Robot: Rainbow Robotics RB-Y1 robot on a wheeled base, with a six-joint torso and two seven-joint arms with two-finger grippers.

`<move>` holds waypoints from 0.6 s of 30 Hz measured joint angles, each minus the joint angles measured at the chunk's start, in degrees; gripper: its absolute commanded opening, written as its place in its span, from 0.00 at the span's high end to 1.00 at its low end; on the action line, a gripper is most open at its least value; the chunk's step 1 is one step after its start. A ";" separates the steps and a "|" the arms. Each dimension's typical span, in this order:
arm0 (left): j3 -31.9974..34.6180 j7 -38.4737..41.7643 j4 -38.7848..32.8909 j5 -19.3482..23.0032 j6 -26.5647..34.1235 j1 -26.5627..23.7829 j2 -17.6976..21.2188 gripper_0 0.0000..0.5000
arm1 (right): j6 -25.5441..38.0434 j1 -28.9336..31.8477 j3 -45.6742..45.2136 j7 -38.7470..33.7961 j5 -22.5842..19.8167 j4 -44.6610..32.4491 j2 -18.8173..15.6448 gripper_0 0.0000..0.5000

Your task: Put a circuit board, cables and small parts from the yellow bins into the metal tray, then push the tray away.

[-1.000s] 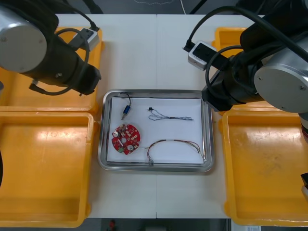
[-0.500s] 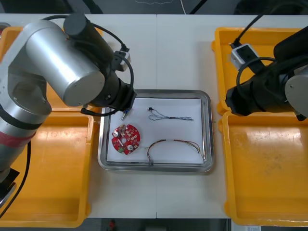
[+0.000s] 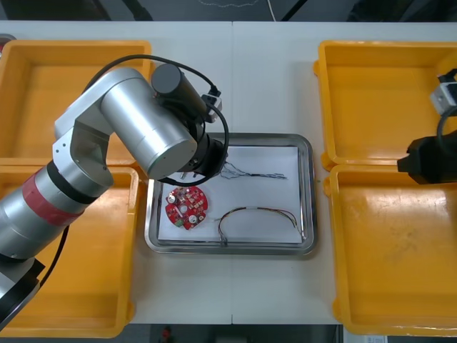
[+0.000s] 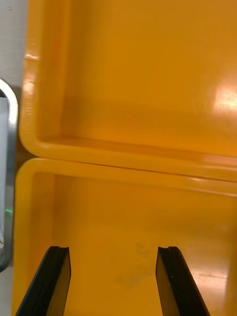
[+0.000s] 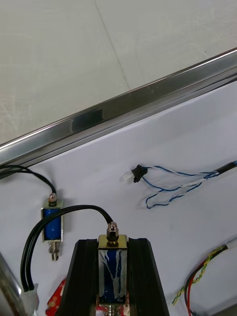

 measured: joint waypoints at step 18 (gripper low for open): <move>-5.91 0.04 7.01 -4.12 -8.82 -0.09 -0.60 0.72 | 0.00 9.85 -5.81 -0.02 -1.38 -0.02 -0.81 0.00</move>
